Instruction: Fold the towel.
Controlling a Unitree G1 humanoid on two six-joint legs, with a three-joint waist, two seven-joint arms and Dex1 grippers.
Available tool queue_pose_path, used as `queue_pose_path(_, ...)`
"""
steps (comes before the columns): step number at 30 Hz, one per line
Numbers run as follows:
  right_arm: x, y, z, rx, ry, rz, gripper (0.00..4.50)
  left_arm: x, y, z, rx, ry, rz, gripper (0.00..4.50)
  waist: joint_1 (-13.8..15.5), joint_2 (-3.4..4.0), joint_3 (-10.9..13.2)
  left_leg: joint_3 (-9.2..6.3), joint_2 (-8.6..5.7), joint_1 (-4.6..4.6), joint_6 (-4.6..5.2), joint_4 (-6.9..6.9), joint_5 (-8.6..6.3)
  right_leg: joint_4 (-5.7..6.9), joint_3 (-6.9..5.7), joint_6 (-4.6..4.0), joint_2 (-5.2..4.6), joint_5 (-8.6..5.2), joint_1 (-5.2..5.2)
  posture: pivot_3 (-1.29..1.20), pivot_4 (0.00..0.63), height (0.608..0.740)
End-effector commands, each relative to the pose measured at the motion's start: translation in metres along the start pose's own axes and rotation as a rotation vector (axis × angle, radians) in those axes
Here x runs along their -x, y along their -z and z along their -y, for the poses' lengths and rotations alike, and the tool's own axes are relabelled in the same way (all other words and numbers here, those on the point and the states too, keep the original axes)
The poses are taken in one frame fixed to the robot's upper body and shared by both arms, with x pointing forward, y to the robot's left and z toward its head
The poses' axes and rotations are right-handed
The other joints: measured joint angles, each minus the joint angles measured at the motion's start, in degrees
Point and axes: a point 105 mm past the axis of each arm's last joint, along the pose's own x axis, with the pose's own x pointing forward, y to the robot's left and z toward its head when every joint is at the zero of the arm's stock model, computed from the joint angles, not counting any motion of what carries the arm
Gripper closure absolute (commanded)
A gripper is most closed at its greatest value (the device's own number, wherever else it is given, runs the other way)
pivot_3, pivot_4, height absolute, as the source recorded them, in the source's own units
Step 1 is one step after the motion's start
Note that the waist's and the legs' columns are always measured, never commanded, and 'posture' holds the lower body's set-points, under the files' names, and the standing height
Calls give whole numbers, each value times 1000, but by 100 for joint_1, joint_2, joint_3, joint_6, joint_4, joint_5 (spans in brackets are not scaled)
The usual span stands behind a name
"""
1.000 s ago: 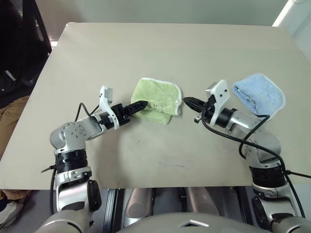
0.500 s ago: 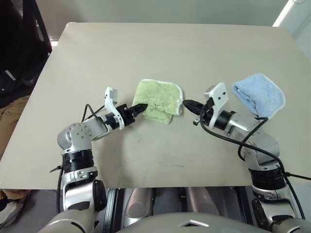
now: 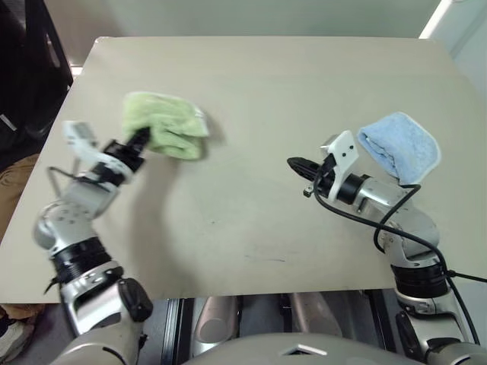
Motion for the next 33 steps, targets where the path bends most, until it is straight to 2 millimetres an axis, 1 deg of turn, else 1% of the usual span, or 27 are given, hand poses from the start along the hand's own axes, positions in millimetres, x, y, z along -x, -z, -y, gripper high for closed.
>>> queue_pose_path(1,1,-14,0,29,-12,46,4500,25,-50,-20,-14,-66,201,4500,0,0,0,0,-1,0,1,0,0,0,1,0,0,0,0,0,150,736)
queue_pose_path(3,0,-15,-1,29,-19,48,4500,37,-57,-31,21,-100,245,4500,-1,0,0,1,-3,-1,2,1,-2,-2,3,-1,-1,0,0,0,150,736)
queue_pose_path(6,-2,-15,-1,29,-25,50,4500,50,-50,-43,38,-143,249,4500,22,0,0,0,-6,-1,2,1,-5,-2,4,-1,-4,-1,0,0,150,736)
queue_pose_path(7,-2,-15,-1,29,-28,50,4500,53,-41,-47,37,-159,229,4500,32,-2,-1,-1,-7,-1,2,1,-5,-1,4,-2,-5,-1,0,0,150,736)
queue_pose_path(9,-3,-15,-1,29,-31,50,4500,57,-32,-51,35,-175,206,4500,35,-4,0,-2,-8,-3,1,2,-6,-2,4,-3,-6,-2,1,0,150,736)
queue_pose_path(10,-3,-15,-1,30,-34,50,4500,63,-24,-54,56,-188,202,4500,35,-9,-1,-3,-8,-4,0,3,-6,-2,4,-4,-6,-2,0,0,150,736)
queue_pose_path(12,-4,-16,-1,31,-37,49,4500,70,-16,-58,83,-201,204,4500,26,-11,-2,-2,-8,-4,-3,4,-8,-2,5,-4,-5,-1,0,0,150,736)
queue_pose_path(22,-4,-15,-1,31,-39,50,4500,73,-14,-57,92,-208,208,4500,19,-17,-1,-6,-3,-3,-10,2,-8,0,3,-6,1,-3,-1,0,150,736)
queue_pose_path(24,-5,-15,-1,34,-45,44,4500,95,-10,-65,154,-194,236,3770,12,-17,-1,-6,-3,-3,-10,2,-9,0,3,-5,1,-3,-1,0,150,736)
queue_pose_path(26,-5,-14,-1,35,-49,41,4500,108,-9,-70,181,-202,251,3136,-50,-18,-2,1,-3,0,-12,1,-18,-2,6,-4,0,-9,-3,0,150,736)
queue_pose_path(29,-5,-14,-1,34,-51,40,4500,111,-8,-72,182,-213,247,2034,-60,-19,-2,-1,1,2,-18,-1,-27,1,5,-4,4,-21,-4,0,150,736)
queue_pose_path(33,-7,-14,-1,34,-55,40,4500,109,-5,-69,178,-208,237,583,-57,-19,-2,-3,3,5,-20,-5,-26,3,4,-6,6,-23,-3,0,150,736)
